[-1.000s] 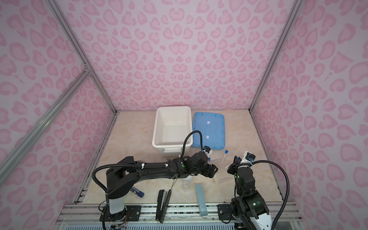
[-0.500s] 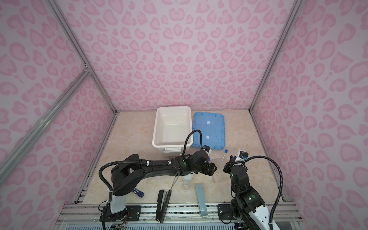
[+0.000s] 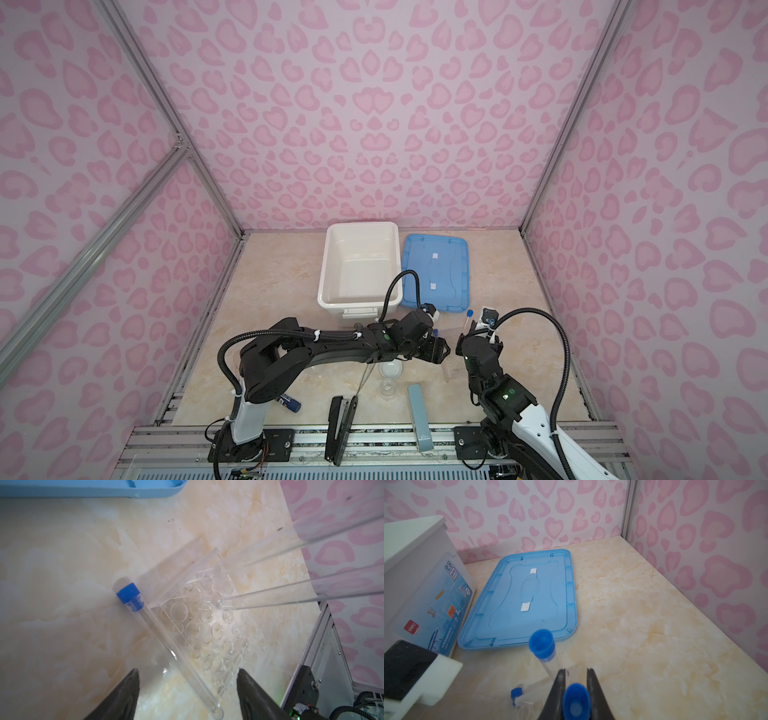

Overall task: Organize the chemistry lab equipment
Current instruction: 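Lower the tube with the right gripper onto the table beside the rack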

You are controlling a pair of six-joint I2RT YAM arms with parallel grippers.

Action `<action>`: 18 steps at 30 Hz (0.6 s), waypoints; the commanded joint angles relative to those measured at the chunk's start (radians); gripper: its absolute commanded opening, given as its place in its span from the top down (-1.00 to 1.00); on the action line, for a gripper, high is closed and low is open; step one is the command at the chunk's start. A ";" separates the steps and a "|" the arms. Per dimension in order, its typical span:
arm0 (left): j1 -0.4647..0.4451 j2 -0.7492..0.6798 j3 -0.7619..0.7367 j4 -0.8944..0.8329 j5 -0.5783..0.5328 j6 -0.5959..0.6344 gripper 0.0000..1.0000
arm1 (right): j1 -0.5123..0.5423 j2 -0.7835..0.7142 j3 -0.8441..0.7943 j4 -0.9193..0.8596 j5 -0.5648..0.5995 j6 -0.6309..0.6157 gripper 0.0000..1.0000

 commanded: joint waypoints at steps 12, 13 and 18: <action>0.010 0.029 0.042 0.027 -0.002 -0.011 -0.49 | 0.014 0.138 0.019 0.158 0.023 -0.038 0.73; 0.009 0.026 0.041 0.026 -0.005 -0.011 -0.49 | 0.015 0.150 0.020 0.143 0.024 -0.026 0.72; 0.009 0.004 0.024 0.024 -0.019 -0.013 -0.50 | 0.016 0.144 0.006 0.096 0.017 0.020 0.51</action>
